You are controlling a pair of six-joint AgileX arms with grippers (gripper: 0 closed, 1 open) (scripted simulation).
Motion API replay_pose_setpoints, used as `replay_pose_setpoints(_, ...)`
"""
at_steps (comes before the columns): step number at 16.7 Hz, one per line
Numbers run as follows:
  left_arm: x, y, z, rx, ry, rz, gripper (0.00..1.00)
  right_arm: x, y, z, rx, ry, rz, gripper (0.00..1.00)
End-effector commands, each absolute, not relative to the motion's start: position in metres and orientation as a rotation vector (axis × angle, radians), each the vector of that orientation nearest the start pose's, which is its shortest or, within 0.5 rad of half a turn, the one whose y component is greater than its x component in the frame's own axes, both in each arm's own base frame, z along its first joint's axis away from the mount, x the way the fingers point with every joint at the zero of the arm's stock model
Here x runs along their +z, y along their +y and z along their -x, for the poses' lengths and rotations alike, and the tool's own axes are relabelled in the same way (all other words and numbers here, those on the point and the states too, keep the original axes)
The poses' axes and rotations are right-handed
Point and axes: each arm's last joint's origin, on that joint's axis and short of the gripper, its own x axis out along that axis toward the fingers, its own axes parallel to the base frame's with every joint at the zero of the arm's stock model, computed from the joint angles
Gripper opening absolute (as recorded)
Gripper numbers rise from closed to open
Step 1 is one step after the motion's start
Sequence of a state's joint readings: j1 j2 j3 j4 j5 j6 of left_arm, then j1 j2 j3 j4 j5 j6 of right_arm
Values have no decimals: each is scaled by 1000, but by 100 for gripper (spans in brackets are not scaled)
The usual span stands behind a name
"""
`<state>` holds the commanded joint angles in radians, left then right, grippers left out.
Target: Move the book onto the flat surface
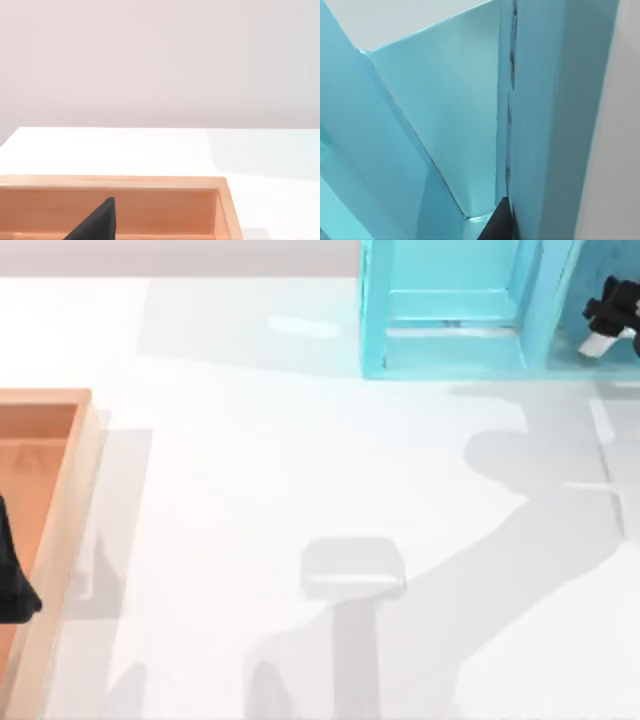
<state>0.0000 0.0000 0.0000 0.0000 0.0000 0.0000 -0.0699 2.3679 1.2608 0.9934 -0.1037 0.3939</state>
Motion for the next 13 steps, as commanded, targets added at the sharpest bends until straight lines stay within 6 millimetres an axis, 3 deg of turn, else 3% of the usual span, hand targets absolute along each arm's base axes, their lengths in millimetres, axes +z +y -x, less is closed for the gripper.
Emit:
replay_pose_setpoints(8,160,-1,-106,0,0,0,100,76,-22,-473,40,140,-400,0)
replay_pose_setpoints(10,160,-1,-106,0,0,0,100,84,-24,-470,32,141,-400,0)
replay_pose_setpoints(13,160,-1,-106,0,0,0,100,118,-26,-457,30,143,-401,0)
